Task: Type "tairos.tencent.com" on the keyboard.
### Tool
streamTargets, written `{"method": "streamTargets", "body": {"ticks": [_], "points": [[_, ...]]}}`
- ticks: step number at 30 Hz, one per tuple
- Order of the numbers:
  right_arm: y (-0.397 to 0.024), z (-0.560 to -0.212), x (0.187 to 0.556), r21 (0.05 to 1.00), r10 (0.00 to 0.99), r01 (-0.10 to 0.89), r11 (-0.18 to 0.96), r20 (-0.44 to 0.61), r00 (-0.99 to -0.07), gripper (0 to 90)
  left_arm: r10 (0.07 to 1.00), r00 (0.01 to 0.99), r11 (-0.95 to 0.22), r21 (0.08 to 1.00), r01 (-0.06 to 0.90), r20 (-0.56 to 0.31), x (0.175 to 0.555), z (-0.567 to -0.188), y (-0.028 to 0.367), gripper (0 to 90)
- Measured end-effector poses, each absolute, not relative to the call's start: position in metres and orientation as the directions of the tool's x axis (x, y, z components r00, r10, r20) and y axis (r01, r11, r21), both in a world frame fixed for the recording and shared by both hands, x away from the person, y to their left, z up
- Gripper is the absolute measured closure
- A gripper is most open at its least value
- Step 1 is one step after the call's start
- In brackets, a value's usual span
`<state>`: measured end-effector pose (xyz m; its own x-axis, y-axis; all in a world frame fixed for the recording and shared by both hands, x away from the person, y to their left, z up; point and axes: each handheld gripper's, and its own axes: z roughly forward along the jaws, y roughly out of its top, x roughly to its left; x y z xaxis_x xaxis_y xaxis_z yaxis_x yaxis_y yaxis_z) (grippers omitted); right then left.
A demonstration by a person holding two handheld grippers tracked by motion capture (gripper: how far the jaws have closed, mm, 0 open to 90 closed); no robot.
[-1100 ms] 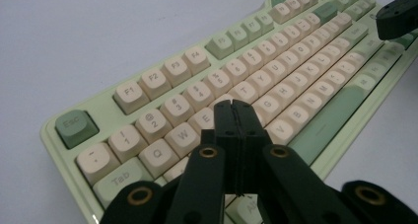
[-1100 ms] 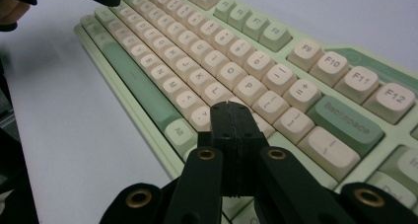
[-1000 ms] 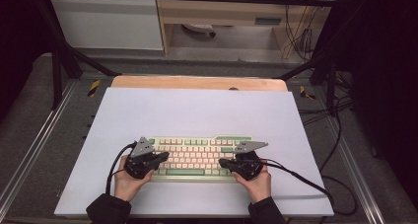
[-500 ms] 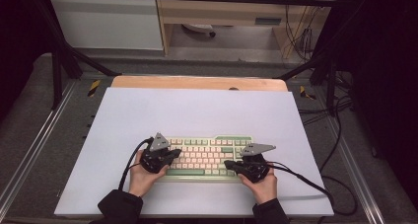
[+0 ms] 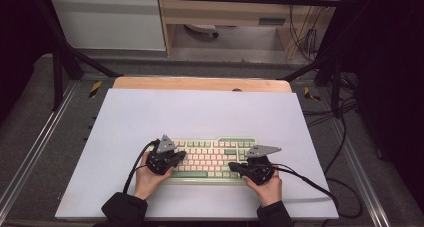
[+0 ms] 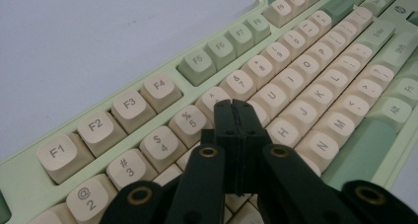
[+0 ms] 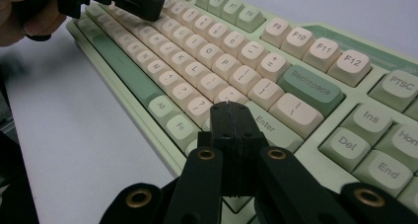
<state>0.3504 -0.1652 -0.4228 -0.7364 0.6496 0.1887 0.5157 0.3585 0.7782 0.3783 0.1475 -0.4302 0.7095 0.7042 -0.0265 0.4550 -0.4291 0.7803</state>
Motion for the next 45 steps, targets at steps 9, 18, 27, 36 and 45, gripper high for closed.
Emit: {"method": "streamTargets", "body": {"ticks": [9, 18, 27, 36, 45], "points": [[-0.166, -0.423, 0.35, 0.781, 0.648, 0.51, 0.36, 0.184, -0.739, 90.0, 0.698, 0.715, -0.438, 0.776, 0.455, -0.025, 0.378, -0.433, 0.146, 90.0], [-0.166, -0.423, 0.35, 0.78, 0.649, 0.512, 0.361, 0.184, -0.738, 90.0, 0.694, 0.719, -0.42, 0.793, 0.441, -0.032, 0.371, -0.424, 0.153, 90.0], [-0.166, -0.422, 0.349, 0.781, 0.65, 0.512, 0.357, 0.186, -0.737, 90.0, 0.692, 0.721, -0.414, 0.798, 0.438, -0.037, 0.365, -0.421, 0.164, 90.0], [-0.166, -0.421, 0.348, 0.781, 0.652, 0.514, 0.354, 0.187, -0.734, 90.0, 0.704, 0.709, -0.401, 0.801, 0.445, -0.041, 0.358, -0.42, 0.181, 90.0], [-0.165, -0.421, 0.349, 0.782, 0.652, 0.515, 0.352, 0.19, -0.734, 90.0, 0.712, 0.701, -0.391, 0.8, 0.456, -0.051, 0.352, -0.422, 0.197, 90.0]]}}
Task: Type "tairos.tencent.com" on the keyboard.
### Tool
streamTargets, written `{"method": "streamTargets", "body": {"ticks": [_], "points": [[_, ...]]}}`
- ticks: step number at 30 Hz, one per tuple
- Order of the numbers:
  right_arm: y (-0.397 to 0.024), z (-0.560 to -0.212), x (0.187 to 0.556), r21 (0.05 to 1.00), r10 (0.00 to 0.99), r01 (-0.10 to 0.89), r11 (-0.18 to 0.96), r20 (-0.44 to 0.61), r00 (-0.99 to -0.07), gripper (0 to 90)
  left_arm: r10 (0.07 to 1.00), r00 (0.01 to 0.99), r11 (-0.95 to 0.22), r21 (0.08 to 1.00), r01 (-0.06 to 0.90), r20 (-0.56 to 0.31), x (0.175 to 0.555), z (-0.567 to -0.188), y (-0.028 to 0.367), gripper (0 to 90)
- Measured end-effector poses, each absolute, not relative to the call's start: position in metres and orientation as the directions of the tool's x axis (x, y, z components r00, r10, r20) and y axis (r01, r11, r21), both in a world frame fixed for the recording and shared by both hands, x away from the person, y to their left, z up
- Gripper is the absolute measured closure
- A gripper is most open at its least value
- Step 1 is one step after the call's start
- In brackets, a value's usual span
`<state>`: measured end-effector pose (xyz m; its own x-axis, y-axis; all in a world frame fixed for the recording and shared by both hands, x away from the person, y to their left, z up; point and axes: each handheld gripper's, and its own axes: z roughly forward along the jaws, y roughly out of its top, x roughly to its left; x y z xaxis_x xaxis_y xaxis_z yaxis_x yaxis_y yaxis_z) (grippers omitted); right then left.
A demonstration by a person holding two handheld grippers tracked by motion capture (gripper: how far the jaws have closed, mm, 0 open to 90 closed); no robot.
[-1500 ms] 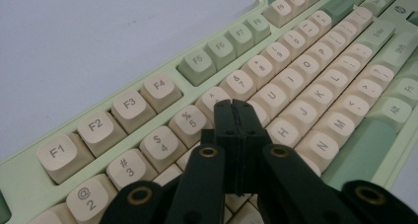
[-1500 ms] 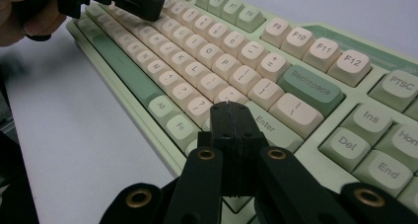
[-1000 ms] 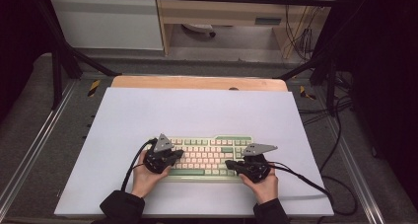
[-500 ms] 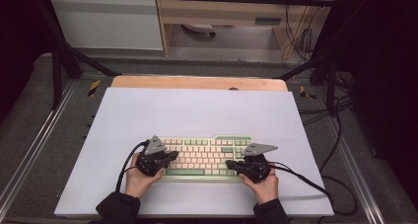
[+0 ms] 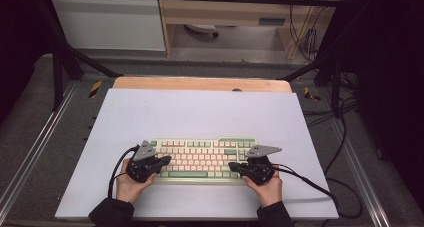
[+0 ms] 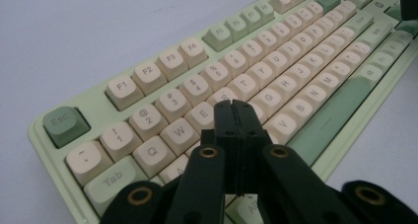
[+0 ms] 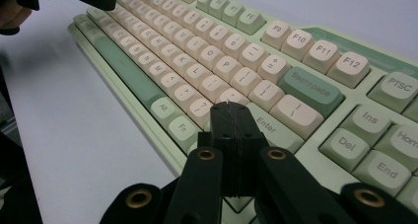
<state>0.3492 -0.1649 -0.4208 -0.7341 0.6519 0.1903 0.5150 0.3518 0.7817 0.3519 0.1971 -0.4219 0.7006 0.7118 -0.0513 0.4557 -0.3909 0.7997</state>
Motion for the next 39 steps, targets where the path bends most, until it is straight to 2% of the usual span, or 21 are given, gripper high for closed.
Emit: {"method": "streamTargets", "body": {"ticks": [20, 39], "points": [[-0.139, -0.416, 0.354, 0.776, 0.619, 0.5, 0.384, 0.185, -0.763, 90.0, 0.735, 0.675, -0.368, 0.801, 0.472, -0.06, 0.343, -0.425, 0.224, 90.0], [-0.11, -0.424, 0.364, 0.764, 0.605, 0.498, 0.41, 0.181, -0.775, 90.0, 0.736, 0.673, -0.356, 0.806, 0.474, -0.071, 0.345, -0.425, 0.227, 90.0]]}}
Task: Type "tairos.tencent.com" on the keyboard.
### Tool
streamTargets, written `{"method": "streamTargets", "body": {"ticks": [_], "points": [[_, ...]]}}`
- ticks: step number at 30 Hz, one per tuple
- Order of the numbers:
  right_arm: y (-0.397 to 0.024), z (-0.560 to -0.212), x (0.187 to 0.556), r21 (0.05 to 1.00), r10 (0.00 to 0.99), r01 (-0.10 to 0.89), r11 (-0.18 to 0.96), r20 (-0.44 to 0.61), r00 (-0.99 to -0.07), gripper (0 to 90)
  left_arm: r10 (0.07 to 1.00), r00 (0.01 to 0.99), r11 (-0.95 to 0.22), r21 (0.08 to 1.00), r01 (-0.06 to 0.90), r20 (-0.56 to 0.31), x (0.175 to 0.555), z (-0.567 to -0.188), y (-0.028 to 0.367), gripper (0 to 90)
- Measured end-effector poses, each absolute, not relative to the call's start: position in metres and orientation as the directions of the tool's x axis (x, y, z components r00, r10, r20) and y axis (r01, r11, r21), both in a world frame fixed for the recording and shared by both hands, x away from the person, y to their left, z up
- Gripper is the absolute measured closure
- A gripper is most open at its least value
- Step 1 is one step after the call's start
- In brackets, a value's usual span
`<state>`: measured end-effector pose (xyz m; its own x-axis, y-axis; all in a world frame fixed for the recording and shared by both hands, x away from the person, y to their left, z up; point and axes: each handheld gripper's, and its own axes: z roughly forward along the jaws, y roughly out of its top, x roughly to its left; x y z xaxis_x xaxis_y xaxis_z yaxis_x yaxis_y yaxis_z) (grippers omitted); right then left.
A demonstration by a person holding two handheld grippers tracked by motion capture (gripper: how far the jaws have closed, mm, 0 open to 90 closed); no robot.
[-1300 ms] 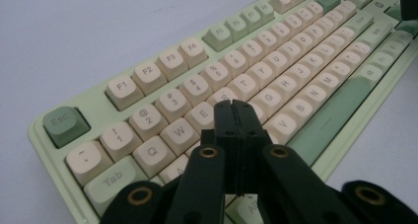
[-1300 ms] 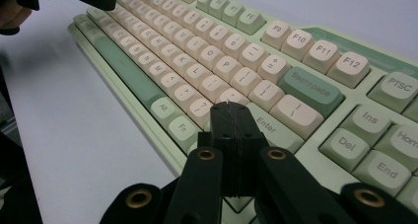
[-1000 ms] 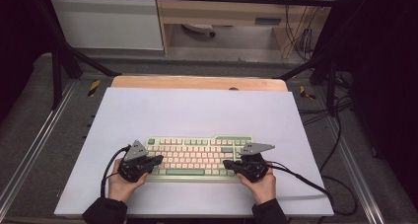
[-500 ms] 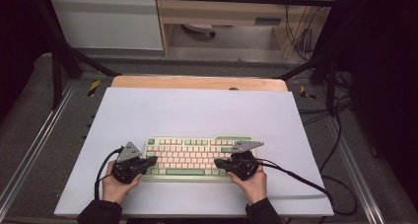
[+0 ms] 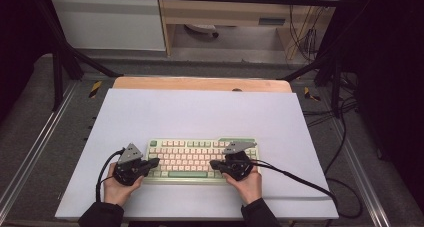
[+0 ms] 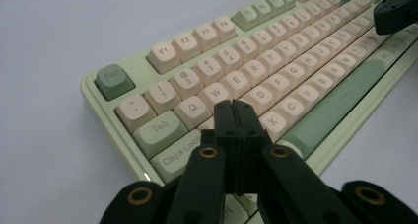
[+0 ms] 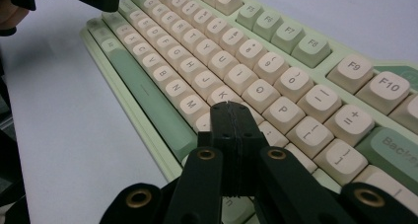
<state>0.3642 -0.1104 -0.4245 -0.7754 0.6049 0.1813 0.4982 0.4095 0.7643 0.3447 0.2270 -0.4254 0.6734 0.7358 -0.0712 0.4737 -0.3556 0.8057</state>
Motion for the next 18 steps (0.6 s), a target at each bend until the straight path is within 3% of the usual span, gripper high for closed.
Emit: {"method": "streamTargets", "body": {"ticks": [18], "points": [[-0.1079, -0.4325, 0.3649, 0.751, 0.602, 0.498, 0.434, 0.17, -0.78, 90.0, 0.737, 0.672, -0.354, 0.806, 0.474, -0.071, 0.3446, -0.4257, 0.2276, 90.0]]}}
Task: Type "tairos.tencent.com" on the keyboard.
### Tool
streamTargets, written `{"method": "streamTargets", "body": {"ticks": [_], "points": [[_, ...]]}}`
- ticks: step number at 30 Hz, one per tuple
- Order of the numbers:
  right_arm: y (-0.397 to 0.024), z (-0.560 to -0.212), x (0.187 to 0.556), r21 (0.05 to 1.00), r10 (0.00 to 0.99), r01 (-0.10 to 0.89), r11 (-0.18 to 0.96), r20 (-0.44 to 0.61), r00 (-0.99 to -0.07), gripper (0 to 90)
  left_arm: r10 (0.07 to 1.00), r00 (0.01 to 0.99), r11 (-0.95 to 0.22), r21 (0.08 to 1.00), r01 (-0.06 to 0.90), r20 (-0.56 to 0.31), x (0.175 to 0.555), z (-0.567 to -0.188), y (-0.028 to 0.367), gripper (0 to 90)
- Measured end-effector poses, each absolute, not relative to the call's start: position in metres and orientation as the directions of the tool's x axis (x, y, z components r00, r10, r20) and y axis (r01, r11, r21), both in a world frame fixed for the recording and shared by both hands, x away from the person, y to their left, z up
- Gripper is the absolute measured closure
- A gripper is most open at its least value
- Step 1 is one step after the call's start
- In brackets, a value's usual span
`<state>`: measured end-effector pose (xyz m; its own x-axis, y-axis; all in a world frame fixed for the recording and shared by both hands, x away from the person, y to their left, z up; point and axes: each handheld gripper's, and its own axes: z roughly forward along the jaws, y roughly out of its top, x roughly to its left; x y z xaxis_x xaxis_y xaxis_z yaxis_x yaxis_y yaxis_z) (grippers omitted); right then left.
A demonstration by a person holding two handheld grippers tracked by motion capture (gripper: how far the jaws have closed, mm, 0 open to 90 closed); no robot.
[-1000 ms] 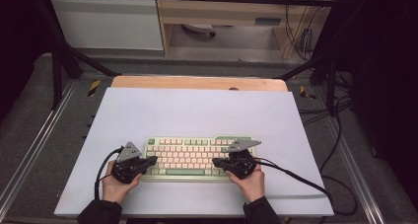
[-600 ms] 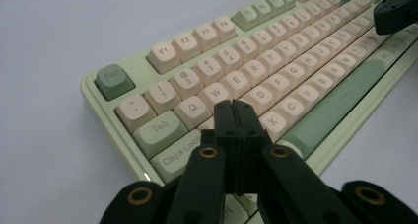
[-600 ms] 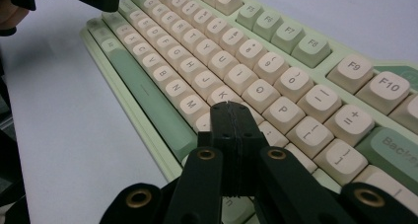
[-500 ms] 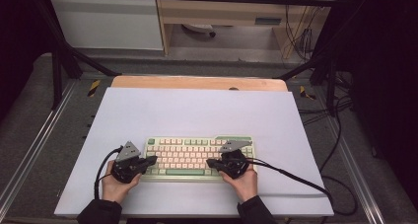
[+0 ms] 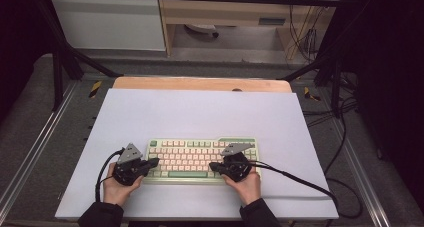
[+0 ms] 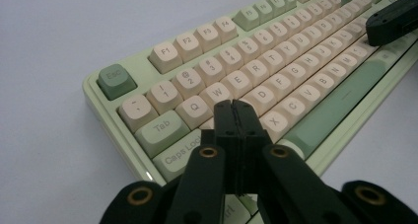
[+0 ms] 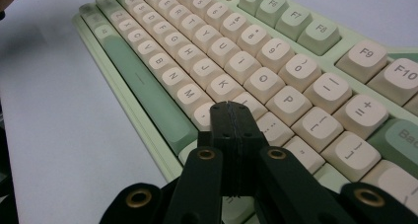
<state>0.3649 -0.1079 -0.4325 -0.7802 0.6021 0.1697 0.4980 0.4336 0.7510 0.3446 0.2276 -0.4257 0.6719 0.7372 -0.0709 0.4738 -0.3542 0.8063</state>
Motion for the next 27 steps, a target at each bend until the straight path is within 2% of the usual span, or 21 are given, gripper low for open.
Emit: {"method": "streamTargets", "body": {"ticks": [13, 27], "points": [[-0.114, -0.423, 0.362, 0.77, 0.601, 0.473, 0.429, 0.148, -0.786, 90.0, 0.733, 0.676, -0.36, 0.806, 0.47, -0.067, 0.344, -0.426, 0.226, 90.0], [-0.141, -0.422, 0.359, 0.77, 0.634, 0.506, 0.389, 0.175, -0.753, 90.0, 0.724, 0.686, -0.367, 0.807, 0.463, -0.065, 0.344, -0.425, 0.22, 90.0]]}}
